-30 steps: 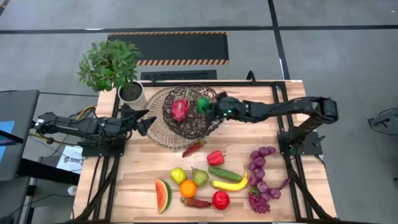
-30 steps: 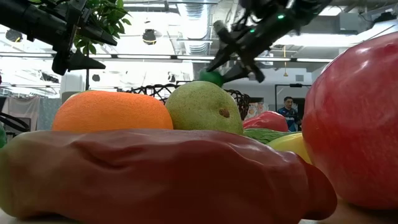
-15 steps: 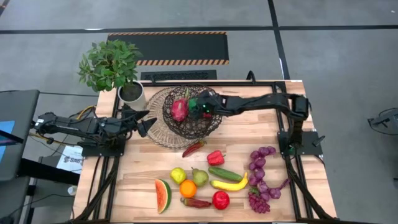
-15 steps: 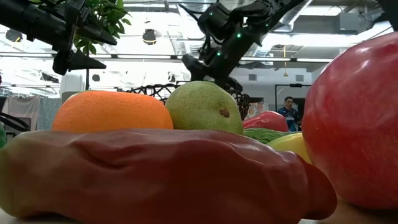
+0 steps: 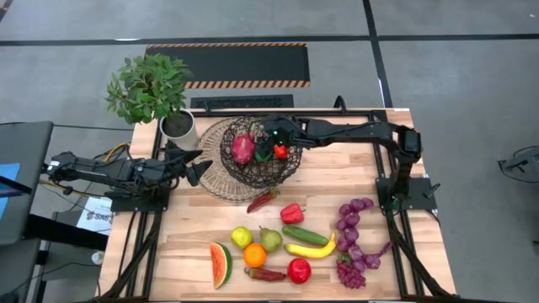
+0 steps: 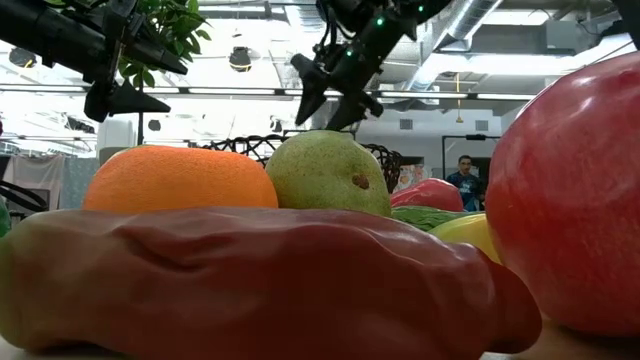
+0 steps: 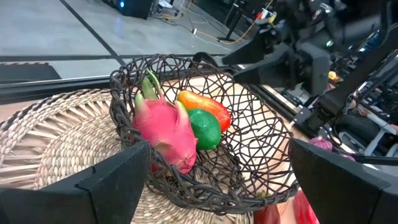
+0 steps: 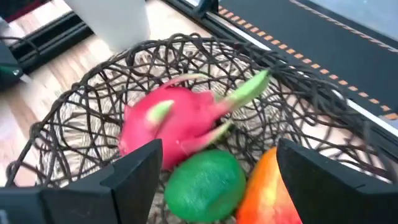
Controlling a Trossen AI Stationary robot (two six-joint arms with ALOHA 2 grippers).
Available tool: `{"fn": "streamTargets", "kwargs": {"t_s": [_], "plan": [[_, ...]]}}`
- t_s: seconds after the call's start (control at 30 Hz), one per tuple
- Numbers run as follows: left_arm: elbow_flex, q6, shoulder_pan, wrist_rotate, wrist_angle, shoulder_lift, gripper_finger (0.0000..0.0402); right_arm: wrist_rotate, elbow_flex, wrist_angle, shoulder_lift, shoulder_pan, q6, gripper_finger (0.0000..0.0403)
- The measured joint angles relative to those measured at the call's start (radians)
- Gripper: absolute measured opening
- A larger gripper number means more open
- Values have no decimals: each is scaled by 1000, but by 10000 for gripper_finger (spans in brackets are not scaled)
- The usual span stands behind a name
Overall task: Build produce basket
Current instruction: Put the red bell pepper into the wire basket
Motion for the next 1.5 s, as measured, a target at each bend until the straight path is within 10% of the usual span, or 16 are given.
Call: {"fn": "streamTargets", "kwargs": {"t_s": [0.37, 0.7, 1.0, 1.5], "plan": [[0, 0, 0, -9, -6, 0, 368, -5, 73, -405, -15, 62, -19, 325], [0, -1, 0, -11, -4, 0, 368, -23, 73, -807, -146, 369, 229, 324], [0, -4, 0, -8, -3, 0, 368, -13, -92, -636, -197, 631, 441, 324], [0, -11, 0, -7, -2, 14, 368, -61, -370, -72, -146, 587, 10, 324]]}}
